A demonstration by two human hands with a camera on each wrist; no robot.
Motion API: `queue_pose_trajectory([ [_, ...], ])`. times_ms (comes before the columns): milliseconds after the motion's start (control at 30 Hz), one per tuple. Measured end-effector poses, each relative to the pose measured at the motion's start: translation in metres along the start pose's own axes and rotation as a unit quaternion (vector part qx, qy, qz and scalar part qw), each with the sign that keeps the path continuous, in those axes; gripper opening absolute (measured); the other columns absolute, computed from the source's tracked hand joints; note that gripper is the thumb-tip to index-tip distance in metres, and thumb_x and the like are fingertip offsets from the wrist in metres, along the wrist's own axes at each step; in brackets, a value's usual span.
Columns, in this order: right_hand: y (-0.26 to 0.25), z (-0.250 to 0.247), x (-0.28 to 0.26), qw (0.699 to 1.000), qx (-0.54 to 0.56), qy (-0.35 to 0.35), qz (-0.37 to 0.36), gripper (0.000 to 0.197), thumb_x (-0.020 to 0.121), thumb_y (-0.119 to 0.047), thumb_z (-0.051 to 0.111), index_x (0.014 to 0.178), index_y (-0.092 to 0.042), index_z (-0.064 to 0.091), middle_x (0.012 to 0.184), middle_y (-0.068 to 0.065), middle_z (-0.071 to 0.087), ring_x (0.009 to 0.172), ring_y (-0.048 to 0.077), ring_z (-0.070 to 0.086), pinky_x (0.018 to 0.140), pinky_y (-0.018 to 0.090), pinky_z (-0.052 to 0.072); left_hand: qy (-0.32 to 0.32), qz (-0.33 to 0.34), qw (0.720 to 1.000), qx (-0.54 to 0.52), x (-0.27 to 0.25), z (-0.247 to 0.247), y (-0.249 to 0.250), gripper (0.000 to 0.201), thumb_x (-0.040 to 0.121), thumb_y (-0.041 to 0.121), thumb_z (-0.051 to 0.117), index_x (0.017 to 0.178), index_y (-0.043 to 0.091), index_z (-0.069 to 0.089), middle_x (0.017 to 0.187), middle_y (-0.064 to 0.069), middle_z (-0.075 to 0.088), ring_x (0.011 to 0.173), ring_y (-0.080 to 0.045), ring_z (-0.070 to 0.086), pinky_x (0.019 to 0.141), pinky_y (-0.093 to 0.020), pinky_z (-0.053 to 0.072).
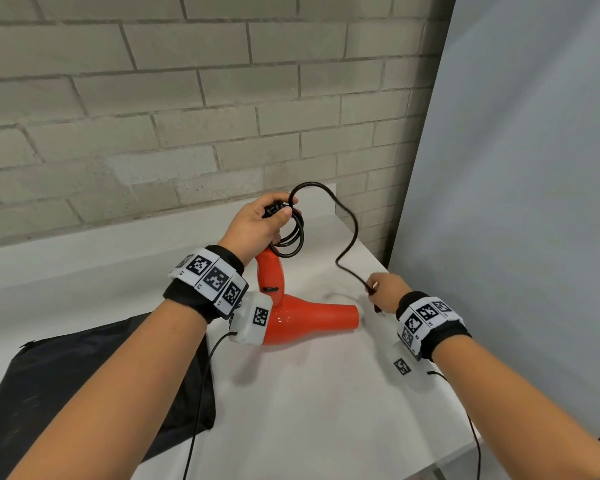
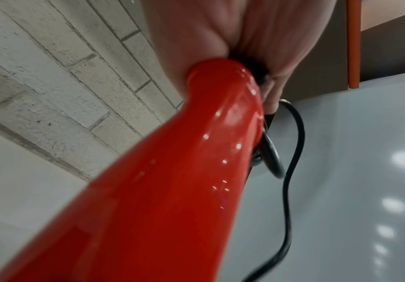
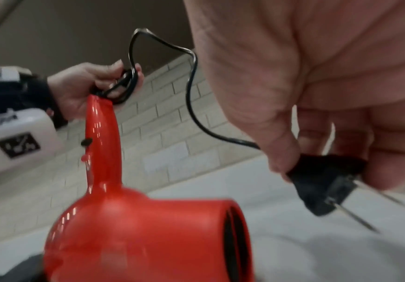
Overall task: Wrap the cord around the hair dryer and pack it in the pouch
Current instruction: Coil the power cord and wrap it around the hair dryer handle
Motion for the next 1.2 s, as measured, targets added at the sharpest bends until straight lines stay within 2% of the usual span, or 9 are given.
queue_pose_trajectory([
  [100,-0.02,-0.034,-0.007,0.967,0.231,0.098,-0.052,0.027,0.086,0.01,0.044,0.092,-0.013,0.058,0.085,0.011,0.057,0.059,0.021,0.055,0.051,0.017,0.05,0.001,0.002,1.0,-0.021,-0.001,-0.002,0.0,0.022,0.092,0.007,0.047,0.092,0.025,0.059,0.059,0.007,0.044,0.039,-0.002,0.035,0.047,-0.017,0.035],
  [233,-0.08,-0.057,-0.043,0.867,0.461,0.07,-0.179,0.038,0.082,0.018,0.044,0.078,-0.019,0.051,0.082,0.004,0.054,0.086,0.03,0.056,0.083,0.041,0.054,0.013,0.006,1.0,-0.009,-0.001,-0.005,0.0,0.022,0.091,0.011,0.048,0.09,0.03,0.06,0.073,0.001,0.048,0.043,-0.002,0.04,0.048,-0.015,0.039],
  [367,-0.133,-0.067,-0.079,0.807,0.509,0.021,-0.297,0.034,0.083,0.018,0.047,0.082,-0.016,0.049,0.082,0.002,0.047,0.078,0.016,0.066,0.08,0.03,0.056,0.017,0.007,1.0,0.012,0.0,-0.005,0.002,0.02,0.091,0.015,0.049,0.091,0.032,0.06,0.084,0.002,0.056,0.046,0.0,0.047,0.049,-0.014,0.042],
  [433,-0.144,-0.071,-0.082,0.81,0.489,0.064,-0.319,0.034,0.079,0.017,0.053,0.079,-0.016,0.05,0.073,-0.001,0.047,0.069,0.003,0.061,0.077,0.021,0.052,0.007,0.006,1.0,0.003,0.0,-0.003,0.003,0.016,0.092,0.015,0.049,0.095,0.026,0.059,0.084,0.002,0.059,0.047,0.0,0.049,0.048,-0.013,0.042],
  [600,-0.15,-0.064,-0.073,0.825,0.455,0.143,-0.303,0.036,0.076,0.01,0.062,0.075,-0.024,0.05,0.077,-0.008,0.053,0.069,-0.004,0.054,0.068,0.013,0.047,-0.016,-0.008,1.0,-0.014,-0.001,0.001,0.0,0.016,0.092,0.019,0.048,0.092,0.027,0.061,0.083,0.005,0.064,0.064,-0.017,0.053,0.053,-0.018,0.044],
  [733,-0.156,-0.055,-0.072,0.845,0.398,0.197,-0.296,0.036,0.077,-0.003,0.066,0.072,-0.032,0.045,0.078,-0.011,0.054,0.079,0.008,0.057,0.079,0.032,0.049,-0.035,-0.01,0.999,-0.035,0.0,0.006,0.004,0.016,0.093,0.016,0.046,0.093,0.021,0.06,0.082,0.007,0.067,0.055,0.002,0.057,0.049,-0.011,0.043],
  [867,-0.165,-0.057,-0.074,0.861,0.33,0.244,-0.3,0.03,0.078,-0.01,0.066,0.069,-0.025,0.041,0.083,0.001,0.052,0.075,0.01,0.052,0.067,0.009,0.041,-0.035,-0.012,0.999,-0.018,0.003,0.006,0.0,0.015,0.092,0.018,0.049,0.095,0.022,0.062,0.083,0.002,0.063,0.063,-0.004,0.055,0.057,-0.016,0.042],
  [1033,-0.175,-0.057,-0.063,0.865,0.329,0.248,-0.286,0.04,0.078,-0.003,0.064,0.065,-0.026,0.034,0.079,-0.003,0.041,0.063,0.005,0.042,0.057,0.006,0.039,-0.006,-0.02,1.0,-0.015,0.009,-0.001,-0.003,0.017,0.09,0.017,0.052,0.104,0.015,0.061,0.086,0.0,0.062,0.071,-0.008,0.057,0.064,-0.021,0.046],
  [1200,-0.173,-0.061,-0.06,0.867,0.268,0.302,-0.293,0.036,0.077,0.006,0.051,0.068,-0.023,0.034,0.075,-0.011,0.033,0.067,0.009,0.038,0.061,0.012,0.034,-0.04,-0.006,0.999,-0.004,0.004,0.011,0.0,0.015,0.09,0.014,0.052,0.099,0.018,0.063,0.08,0.004,0.063,0.055,-0.002,0.048,0.049,-0.012,0.039],
])
Point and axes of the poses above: each hand's wrist, its own x-axis towards the middle knuckle, its own z-axis out of the palm, y = z × x, the point moved 8 cm from there along x, towards the middle knuckle
